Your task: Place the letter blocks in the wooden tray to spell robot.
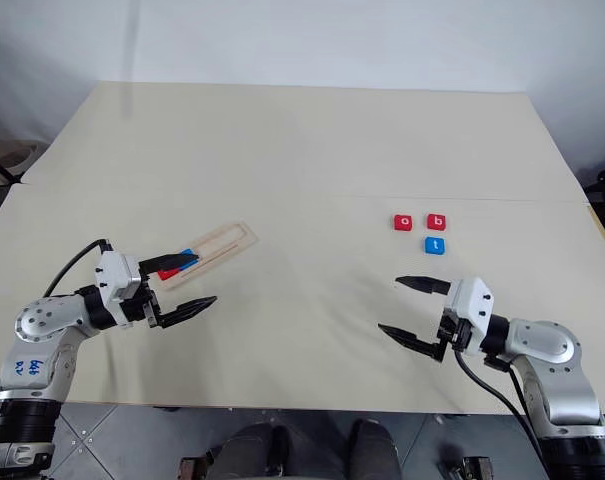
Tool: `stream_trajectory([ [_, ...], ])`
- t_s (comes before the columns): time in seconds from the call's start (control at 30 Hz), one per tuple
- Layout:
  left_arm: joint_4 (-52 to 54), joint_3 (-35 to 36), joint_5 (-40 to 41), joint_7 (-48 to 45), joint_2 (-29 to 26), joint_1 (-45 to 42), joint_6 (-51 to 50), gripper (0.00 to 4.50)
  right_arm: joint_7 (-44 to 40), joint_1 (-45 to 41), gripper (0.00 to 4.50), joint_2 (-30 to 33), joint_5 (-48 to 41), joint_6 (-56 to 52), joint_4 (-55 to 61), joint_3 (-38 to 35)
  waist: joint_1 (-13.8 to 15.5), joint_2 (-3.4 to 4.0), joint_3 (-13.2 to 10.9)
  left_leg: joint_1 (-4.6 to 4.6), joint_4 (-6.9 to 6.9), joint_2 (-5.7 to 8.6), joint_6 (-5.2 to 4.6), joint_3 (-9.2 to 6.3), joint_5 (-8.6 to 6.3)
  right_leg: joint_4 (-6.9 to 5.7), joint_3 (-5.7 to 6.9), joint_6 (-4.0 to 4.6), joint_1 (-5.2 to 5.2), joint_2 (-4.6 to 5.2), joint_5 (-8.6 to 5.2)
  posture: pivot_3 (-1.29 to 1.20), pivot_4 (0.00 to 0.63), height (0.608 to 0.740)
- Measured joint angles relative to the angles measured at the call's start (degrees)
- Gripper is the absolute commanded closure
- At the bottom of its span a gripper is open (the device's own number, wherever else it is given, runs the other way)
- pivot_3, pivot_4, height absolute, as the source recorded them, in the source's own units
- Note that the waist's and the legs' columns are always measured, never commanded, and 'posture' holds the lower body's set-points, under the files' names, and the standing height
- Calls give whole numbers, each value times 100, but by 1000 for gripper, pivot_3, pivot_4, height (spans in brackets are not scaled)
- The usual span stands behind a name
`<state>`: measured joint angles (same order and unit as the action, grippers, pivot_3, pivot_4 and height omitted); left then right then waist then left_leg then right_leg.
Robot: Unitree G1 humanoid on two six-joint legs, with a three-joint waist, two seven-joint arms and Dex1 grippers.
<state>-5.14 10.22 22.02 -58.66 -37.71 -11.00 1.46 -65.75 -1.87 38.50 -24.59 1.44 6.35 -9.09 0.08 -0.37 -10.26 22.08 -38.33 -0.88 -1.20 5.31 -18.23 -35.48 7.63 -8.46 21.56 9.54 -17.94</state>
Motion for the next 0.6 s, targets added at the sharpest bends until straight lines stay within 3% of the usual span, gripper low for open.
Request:
stream_trajectory([
  [0.23,282,323,146,301,3,408,-224,0,27,-142,17,-58,3,-31,-19,62,-32,0,0,-2,3,-4,0,0,0,0,-1,0,0,-2,0,0,150,740],
  [0.6,461,2210,375,1702,739,2289,-18,0,191,-779,17,-617,-80,-224,359,764,3,-7,4,-3,3,-27,-1,-4,-2,2,-1,1,-1,4,0,0,150,740],
])
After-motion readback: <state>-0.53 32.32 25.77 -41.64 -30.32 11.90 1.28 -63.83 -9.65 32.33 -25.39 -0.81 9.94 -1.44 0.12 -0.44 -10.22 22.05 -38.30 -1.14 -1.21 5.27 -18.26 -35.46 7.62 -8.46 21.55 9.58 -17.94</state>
